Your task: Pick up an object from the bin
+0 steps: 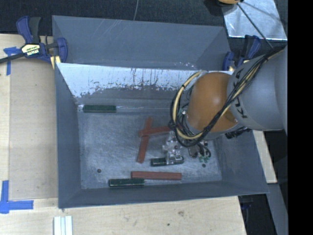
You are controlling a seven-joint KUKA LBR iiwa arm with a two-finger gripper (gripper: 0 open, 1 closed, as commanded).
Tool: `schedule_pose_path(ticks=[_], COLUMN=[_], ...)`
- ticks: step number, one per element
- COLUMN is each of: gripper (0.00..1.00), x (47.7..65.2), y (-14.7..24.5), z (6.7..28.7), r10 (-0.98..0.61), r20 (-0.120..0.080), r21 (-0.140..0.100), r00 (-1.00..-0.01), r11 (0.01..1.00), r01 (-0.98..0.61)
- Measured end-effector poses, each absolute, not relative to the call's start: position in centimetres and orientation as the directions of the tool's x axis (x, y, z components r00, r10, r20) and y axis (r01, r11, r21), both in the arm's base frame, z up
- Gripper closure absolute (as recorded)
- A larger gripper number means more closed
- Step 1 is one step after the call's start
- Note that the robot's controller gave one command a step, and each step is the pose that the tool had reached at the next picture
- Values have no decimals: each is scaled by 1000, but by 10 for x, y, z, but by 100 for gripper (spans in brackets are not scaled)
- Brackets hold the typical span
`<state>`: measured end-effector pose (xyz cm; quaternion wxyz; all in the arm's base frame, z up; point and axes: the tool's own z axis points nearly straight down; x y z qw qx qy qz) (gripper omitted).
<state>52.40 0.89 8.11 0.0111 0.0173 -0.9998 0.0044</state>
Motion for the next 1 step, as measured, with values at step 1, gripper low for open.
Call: schedule_pose_path(ticks=[1], gripper=[100], x=[524], y=[9], z=[81], r10=[-35], r20=[23], r21=[-9], r00=[-999], r11=[999], r01=[-35])
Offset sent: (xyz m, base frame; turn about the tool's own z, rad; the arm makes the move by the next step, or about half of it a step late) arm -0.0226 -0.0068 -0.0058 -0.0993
